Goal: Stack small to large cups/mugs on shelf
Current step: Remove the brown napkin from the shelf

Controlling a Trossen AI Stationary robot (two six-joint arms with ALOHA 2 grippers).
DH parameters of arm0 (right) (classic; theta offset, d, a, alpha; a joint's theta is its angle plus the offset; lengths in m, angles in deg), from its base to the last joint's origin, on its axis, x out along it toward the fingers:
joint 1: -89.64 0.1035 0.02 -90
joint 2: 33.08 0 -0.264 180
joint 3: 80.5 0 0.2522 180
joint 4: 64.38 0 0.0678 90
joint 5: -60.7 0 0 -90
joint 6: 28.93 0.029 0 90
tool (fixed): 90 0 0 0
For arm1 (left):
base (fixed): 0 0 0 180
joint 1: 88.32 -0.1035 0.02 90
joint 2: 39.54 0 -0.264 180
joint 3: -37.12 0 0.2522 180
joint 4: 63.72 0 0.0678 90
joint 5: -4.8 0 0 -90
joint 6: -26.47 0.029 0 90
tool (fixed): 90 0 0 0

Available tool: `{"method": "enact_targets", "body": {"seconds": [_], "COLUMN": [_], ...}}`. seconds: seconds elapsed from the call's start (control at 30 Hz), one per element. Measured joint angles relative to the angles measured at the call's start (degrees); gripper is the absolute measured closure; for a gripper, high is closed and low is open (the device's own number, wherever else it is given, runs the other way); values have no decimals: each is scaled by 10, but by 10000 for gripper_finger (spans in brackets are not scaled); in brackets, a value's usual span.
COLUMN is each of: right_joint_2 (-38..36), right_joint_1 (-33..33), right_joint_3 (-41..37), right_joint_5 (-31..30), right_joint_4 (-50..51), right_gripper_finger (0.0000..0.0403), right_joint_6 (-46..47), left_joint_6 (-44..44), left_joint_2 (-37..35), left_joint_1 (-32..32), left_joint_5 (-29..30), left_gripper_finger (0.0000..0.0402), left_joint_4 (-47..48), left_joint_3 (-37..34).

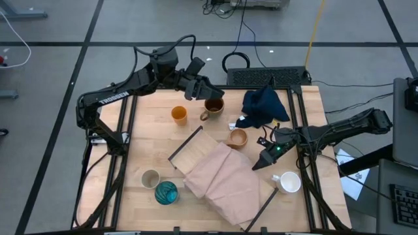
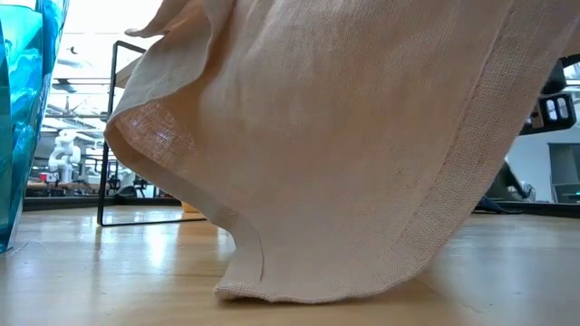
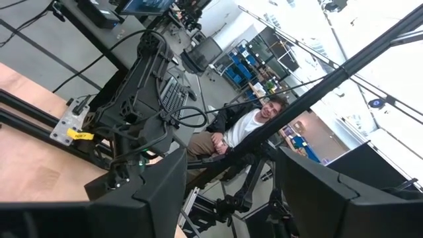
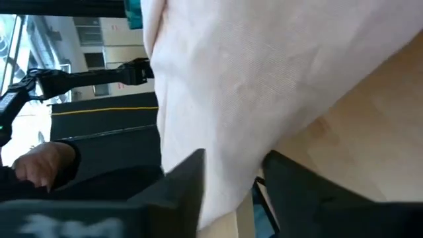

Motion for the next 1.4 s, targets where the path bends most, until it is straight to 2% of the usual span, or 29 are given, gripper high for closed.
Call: {"method": "enact_targets", "body": {"seconds": [0.13,0.2,0.33,0.5,0.57,0.9,1.17,1.4], "right_joint_2": [0,0,0,-3,-3,-3,-3,-3], "right_joint_1": [0,0,-4,-24,-36,-92,-139,-166], "right_joint_3": [0,0,0,1,6,68,156,235], "right_joint_5": [0,0,-13,-44,-53,-58,-55,-54], "right_joint_4": [0,0,-8,-131,-151,-148,-162,-143], "right_gripper_finger": [378,394,401,402,402,403,403,403], "right_joint_6": [-17,-24,-26,-11,-9,-70,-115,-193], "left_joint_6": [0,0,1,2,2,3,13,18], "left_joint_2": [0,0,0,0,0,0,0,0], "left_joint_1": [0,0,0,0,0,-4,-5,-5], "left_joint_5": [0,0,0,0,0,0,0,0], "left_gripper_finger": [167,167,167,167,167,167,167,167], "left_joint_4": [0,0,-1,0,0,-1,-1,-2], "left_joint_3": [0,0,0,0,0,0,0,0]}}
